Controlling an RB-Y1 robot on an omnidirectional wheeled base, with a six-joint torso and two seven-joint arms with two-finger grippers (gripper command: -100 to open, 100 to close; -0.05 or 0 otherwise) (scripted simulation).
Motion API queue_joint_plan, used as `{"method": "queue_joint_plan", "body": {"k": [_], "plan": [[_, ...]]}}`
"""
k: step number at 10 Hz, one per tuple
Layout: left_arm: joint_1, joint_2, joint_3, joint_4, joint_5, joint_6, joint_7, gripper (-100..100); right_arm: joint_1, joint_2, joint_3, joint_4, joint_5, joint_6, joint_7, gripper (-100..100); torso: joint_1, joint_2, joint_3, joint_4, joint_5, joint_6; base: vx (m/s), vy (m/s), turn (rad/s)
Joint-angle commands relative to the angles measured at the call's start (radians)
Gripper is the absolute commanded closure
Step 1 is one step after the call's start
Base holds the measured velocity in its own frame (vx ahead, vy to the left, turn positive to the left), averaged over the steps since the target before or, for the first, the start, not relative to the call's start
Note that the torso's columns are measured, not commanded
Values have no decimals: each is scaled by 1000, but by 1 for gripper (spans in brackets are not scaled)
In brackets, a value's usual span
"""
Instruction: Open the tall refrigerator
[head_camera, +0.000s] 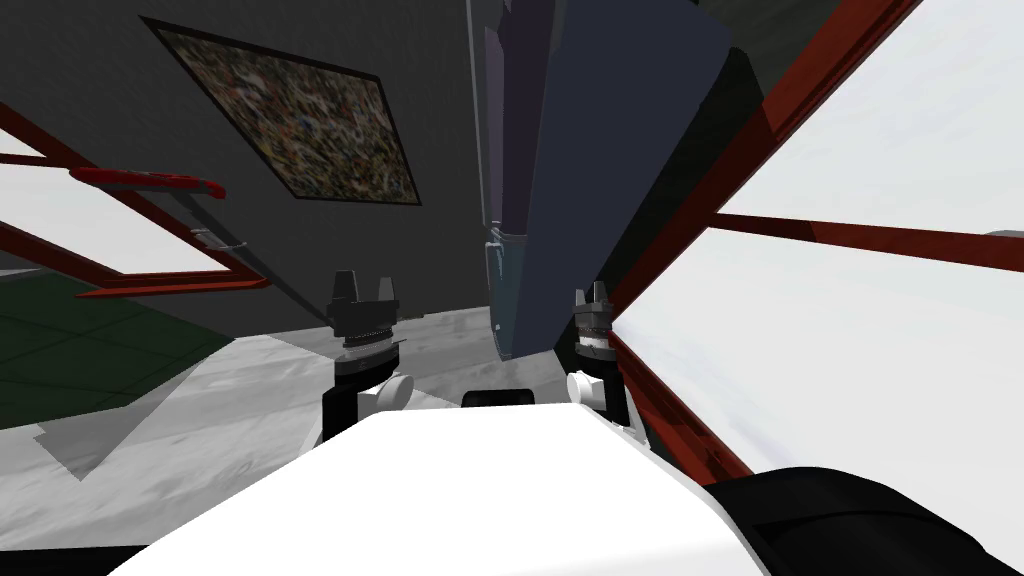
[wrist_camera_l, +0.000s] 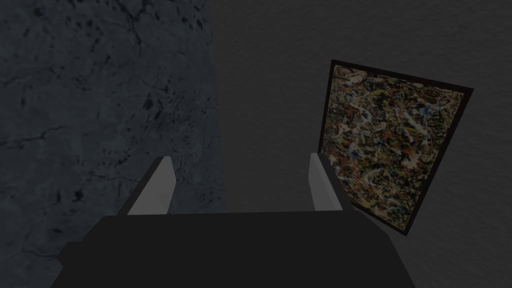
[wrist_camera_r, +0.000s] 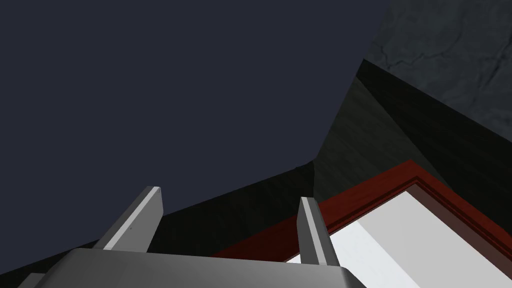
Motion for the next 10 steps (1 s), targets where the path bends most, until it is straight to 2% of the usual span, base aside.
{"method": "queue_joint_plan", "body": {"k": [1,9,10], "plan": [[0,0,0,0,0,0,0,0,0,0,0,0,0,0,0,0,0,40,-82,41,0,0,0,0,0],[0,0,0,0,0,0,0,0,0,0,0,0,0,0,0,0,0,618,-1234,617,0,0,0,0,0],[0,0,0,0,0,0,0,0,18,-33,-28,-2,-7,-7,29,-100,0,691,-1382,691,0,0,27,30,90]]}}
